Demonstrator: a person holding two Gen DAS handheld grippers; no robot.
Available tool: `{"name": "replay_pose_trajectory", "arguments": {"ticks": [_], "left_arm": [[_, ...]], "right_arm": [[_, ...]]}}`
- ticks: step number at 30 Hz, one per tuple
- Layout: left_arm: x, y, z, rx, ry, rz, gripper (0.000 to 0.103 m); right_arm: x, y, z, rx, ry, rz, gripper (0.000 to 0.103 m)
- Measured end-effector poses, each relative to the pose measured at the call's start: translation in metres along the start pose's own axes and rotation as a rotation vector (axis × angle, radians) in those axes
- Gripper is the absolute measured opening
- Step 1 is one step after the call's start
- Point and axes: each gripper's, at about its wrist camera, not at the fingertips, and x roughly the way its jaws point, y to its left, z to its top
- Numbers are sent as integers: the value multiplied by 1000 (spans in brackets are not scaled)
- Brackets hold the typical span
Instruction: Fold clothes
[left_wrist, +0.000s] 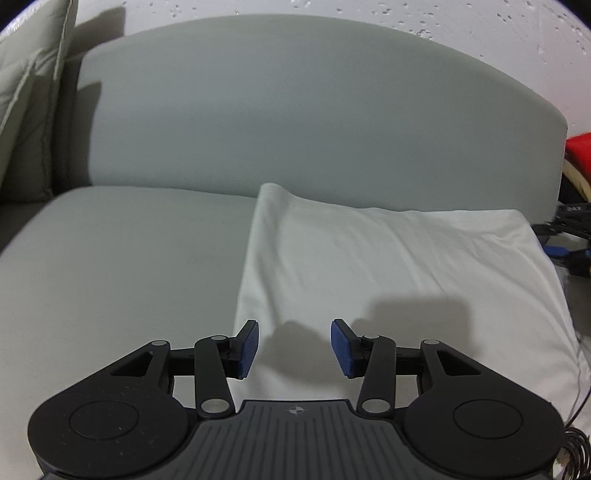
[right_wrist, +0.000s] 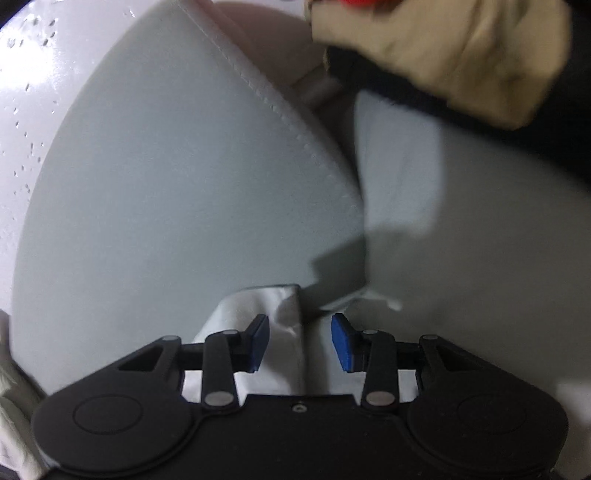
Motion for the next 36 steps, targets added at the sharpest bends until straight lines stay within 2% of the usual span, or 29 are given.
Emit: {"name": "replay_pose_trajectory", "arguments": {"ticks": [2,3,4,7,10,16,17,19,21,22,23,26,30,33,34,35,36], "left_arm": [[5,3,-2,-17,13,-9,43],[7,3,-3,-20,16,-6,43],[7,3,-5,-19,18,0,43],[6,6,-6,-20,13,14,43],[3,10,-5,-28,3,25,43],[4,20,-2,-72,-6,47,43],[5,23,-1,-84,-4,43,43],[12,26,7,-93,-5,35,43],[21,27,24,-90,-14,25,43],[27,28,35,-91,-17,16,45],[34,30,47,-91,-21,7,46],[66,31,80,-115,8,-15,45],[110,17,108,-73,62,-40,43],[137,10,117,-67,118,-42,35],[143,6,118,-55,132,-34,21],[146,0,118,-21,131,-20,12],[147,-7,117,21,124,-4,7]], "right_arm": [[11,7,-2,-43,11,-9,35],[16,11,-4,-74,11,-31,31],[19,16,-7,-101,6,-52,16],[13,27,-15,-166,-50,-119,7],[-12,43,-22,-312,-201,-283,5],[-18,51,-21,-442,-214,-482,5],[-19,52,-21,-450,-212,-493,5],[-21,49,-21,-418,-192,-429,6],[-24,47,-21,-379,-161,-376,11],[-27,45,-21,-355,-156,-353,23],[-31,42,-21,-332,-152,-329,42],[-41,36,-20,-261,-138,-259,55],[-55,27,-20,-166,-119,-165,57],[-65,20,-19,-96,-105,-95,57],[-68,19,-20,-83,-103,-80,57],[-66,20,-20,-96,-105,-85,57],[-65,21,-21,-109,-107,-89,57]]}}
